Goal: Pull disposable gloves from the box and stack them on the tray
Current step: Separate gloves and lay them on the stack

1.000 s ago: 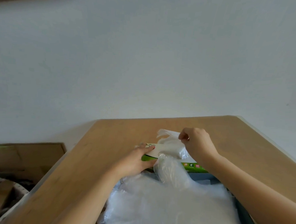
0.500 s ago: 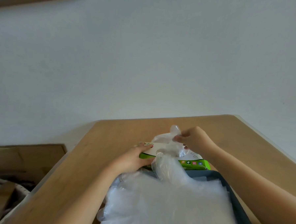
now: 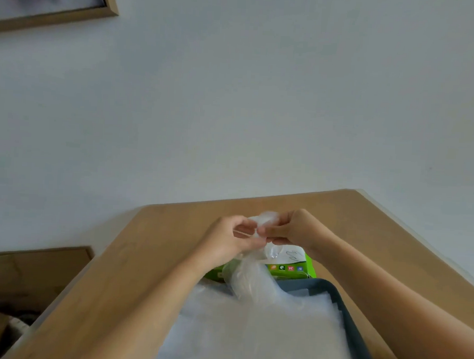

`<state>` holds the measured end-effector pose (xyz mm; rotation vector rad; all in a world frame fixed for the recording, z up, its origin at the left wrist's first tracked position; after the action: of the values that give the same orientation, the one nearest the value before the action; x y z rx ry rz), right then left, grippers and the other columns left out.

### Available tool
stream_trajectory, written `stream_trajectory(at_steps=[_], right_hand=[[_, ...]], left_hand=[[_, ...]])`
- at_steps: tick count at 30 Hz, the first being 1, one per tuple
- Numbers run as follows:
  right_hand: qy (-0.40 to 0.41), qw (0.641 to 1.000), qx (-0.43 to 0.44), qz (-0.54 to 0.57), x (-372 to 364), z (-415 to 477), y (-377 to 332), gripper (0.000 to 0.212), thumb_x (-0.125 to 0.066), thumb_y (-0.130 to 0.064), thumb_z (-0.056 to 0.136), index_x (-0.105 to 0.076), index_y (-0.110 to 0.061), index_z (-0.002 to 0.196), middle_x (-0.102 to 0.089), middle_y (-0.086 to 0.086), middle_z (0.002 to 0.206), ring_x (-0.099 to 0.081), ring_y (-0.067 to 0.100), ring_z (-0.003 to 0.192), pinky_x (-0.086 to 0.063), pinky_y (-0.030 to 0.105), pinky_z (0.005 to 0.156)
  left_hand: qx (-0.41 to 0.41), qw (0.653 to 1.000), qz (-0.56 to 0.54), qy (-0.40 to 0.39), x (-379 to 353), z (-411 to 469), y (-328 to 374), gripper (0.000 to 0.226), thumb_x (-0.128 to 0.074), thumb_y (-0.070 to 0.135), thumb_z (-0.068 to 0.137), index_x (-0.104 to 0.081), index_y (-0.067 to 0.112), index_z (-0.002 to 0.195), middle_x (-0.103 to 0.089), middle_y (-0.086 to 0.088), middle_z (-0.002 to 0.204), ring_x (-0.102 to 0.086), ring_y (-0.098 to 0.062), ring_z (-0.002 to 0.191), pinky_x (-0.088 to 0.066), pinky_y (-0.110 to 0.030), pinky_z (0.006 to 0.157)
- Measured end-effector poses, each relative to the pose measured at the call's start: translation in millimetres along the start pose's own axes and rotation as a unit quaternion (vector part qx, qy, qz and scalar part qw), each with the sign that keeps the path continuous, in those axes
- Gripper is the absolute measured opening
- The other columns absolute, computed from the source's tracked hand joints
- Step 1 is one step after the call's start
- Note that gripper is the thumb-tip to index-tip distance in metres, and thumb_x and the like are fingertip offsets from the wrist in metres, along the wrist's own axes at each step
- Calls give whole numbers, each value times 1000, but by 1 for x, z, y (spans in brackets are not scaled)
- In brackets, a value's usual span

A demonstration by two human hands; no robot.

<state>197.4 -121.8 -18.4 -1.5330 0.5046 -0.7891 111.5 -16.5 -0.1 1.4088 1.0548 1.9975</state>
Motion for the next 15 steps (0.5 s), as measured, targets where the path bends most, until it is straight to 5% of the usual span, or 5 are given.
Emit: stream_trajectory(at_steps=[5, 11, 15], right_hand=[[-59, 997, 21, -38, -4, -3, -6, 15, -73, -12, 81, -75, -3, 93, -71, 7, 79, -65, 8, 72, -53, 16, 69], [-5, 1000, 7, -12, 10, -1, -4, 12, -77, -13, 78, -74, -2, 82, -70, 6, 72, -63, 10, 65, -55, 17, 69], [18, 998, 33, -53, 9, -4, -11, 17, -84, -14, 70, -70, -11, 61, -64, 2, 58, -53, 9, 55, -46, 17, 59]], left_hand=[[-6, 997, -15, 70, 8, 8, -2, 13, -76, 16, 80, -68, 24, 73, -69, 7, 73, -63, -8, 70, -53, -25, 70], [23, 997, -59, 44, 6, 5, -14, 7, -68, 13, 87, -65, 15, 82, -73, -5, 86, -68, -19, 85, -54, -32, 77], [5, 996, -83, 26, 1, 5, -1, 17, -73, 24, 83, -65, 24, 98, -68, 5, 103, -66, -13, 96, -57, -31, 83]])
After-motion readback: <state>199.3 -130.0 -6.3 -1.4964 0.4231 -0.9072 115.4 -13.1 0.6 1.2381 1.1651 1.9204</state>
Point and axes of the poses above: each hand's wrist, its own z-axis towards the middle knuckle, its own x-axis out of the back of the hand, y = z × x, the point moved 10 cm from there along z, towards the middle knuckle
